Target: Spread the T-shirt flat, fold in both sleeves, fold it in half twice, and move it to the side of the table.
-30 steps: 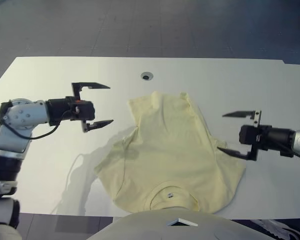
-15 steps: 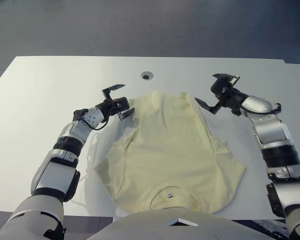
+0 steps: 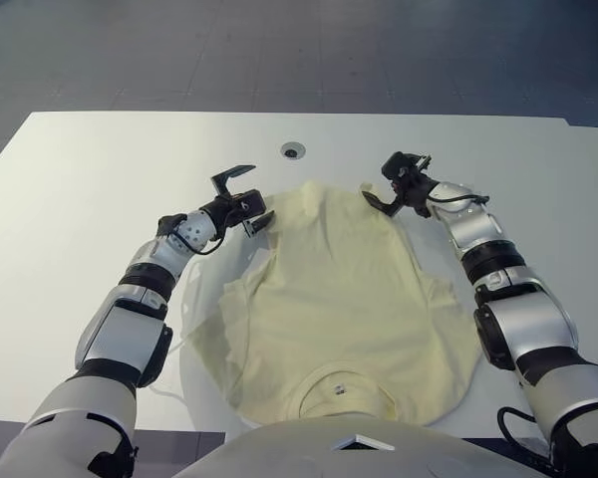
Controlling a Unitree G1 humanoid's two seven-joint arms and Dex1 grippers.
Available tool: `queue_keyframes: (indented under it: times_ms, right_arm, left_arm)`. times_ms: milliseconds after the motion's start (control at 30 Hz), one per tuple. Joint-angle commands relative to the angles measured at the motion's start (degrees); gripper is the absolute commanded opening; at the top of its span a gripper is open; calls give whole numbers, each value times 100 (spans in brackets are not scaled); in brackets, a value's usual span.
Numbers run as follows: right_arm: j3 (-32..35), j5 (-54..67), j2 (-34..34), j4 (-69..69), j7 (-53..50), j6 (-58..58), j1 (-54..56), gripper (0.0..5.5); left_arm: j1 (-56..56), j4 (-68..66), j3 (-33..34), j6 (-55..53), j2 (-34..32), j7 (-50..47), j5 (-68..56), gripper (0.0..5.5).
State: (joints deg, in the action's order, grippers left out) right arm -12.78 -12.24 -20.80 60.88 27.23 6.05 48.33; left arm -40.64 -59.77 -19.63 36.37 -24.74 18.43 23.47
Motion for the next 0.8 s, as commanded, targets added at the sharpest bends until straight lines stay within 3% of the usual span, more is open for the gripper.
queue_keyframes:
  times_ms: [33,200,300,700,800]
  right_arm:
    - [-75,-237,65,503,-300,196,321,415]
    - [-102,-468,108,860,-670,243,494,330]
    - [-48,-518,125,995,-868,204,538,322]
    - [7,-655,18,1233,-1299,-5,485,525]
    - [-12,-755,-33,1284,-1472,-81,487,537]
  left_arm:
    - [-93,26,-94,67,5,105,111,540]
    - [-50,12,-261,112,-37,60,294,540]
    - [-122,-26,-505,116,-153,-207,688,540]
    - [-984,-883,-1305,-374,-58,-1502,1866,540]
    - [-1138,-1079,-1448,-449,10,-1678,2014,540]
